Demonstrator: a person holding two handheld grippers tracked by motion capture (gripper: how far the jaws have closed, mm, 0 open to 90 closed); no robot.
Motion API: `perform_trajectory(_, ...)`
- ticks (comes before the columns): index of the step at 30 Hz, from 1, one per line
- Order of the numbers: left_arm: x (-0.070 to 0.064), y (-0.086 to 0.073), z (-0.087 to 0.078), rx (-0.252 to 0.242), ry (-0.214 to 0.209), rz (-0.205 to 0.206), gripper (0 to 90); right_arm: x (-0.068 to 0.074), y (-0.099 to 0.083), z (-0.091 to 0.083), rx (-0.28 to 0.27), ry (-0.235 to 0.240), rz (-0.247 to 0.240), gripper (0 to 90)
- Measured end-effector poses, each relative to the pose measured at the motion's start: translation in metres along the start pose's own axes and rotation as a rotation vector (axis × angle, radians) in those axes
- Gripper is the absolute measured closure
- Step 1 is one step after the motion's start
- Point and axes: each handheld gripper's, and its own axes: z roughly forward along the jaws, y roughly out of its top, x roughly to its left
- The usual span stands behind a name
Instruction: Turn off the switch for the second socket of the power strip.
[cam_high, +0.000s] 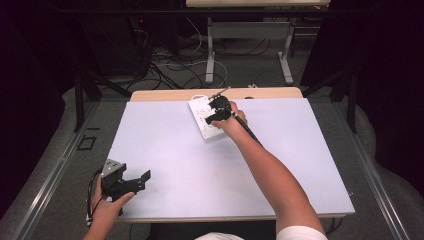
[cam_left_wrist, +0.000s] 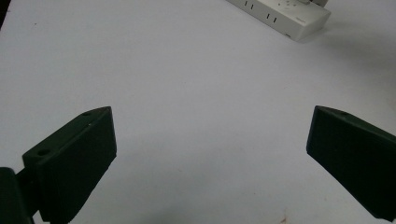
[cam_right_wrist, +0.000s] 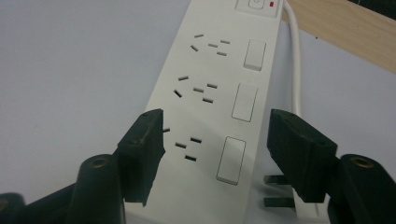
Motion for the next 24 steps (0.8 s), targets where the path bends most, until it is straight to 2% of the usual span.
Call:
perform_trajectory(5,0.0,0.0,0.0,0.0,-0.001,0.001,1.6,0.005,0.0,-0.008,-0.004,-0.025,-0.034,22.7)
perform_trajectory(8,0.0,0.0,0.0,0.001,0.0,0.003,1.6,0.01,-0.002,-0.014,0.018,-0.023,-0.033,22.7)
perform_trajectory(9,0.0,0.0,0.0,0.002,0.0,0.003,1.6,0.011,-0.002,-0.015,0.02,-0.015,-0.048,22.7)
perform_trajectory(10,0.0,0.0,0.0,0.002,0.0,0.002,1.6,0.014,-0.002,-0.015,-0.002,-0.01,-0.039,22.7)
perform_trajectory(11,0.0,0.0,0.001,0.002,0.001,0.003,1.6,0.015,-0.003,-0.018,0.01,0.0,-0.054,22.7)
perform_trajectory(13,0.0,0.0,0.001,0.003,0.002,0.005,1.7,0.019,-0.002,-0.023,0.049,0.013,-0.045,22.8)
perform_trajectory(15,0.0,0.0,0.001,0.003,0.002,0.005,1.8,0.022,-0.003,-0.027,0.06,0.026,-0.047,22.7)
perform_trajectory(17,0.0,0.0,0.0,0.006,0.003,0.012,1.7,0.025,-0.003,-0.031,0.08,0.024,-0.063,18.2)
perform_trajectory(18,0.0,0.0,0.0,0.007,0.001,0.013,1.7,0.028,-0.004,-0.031,0.069,0.024,-0.056,16.5)
perform_trajectory(19,0.0,0.0,0.0,0.006,0.003,0.014,1.8,0.028,-0.005,-0.034,0.08,0.016,-0.073,15.9)
perform_trajectory(20,-0.001,0.0,0.0,0.008,0.001,0.013,1.7,0.029,-0.005,-0.035,0.089,0.013,-0.068,14.8)
perform_trajectory(21,-0.001,0.0,0.0,0.007,0.002,0.014,1.8,0.029,-0.005,-0.037,0.092,0.02,-0.089,14.6)
perform_trajectory(23,-0.001,0.0,0.0,0.008,0.002,0.012,1.8,0.031,-0.007,-0.04,0.093,0.024,-0.092,13.3)
perform_trajectory(24,-0.001,0.0,0.0,0.008,0.003,0.011,1.8,0.032,-0.006,-0.044,0.141,0.022,-0.107,11.5)
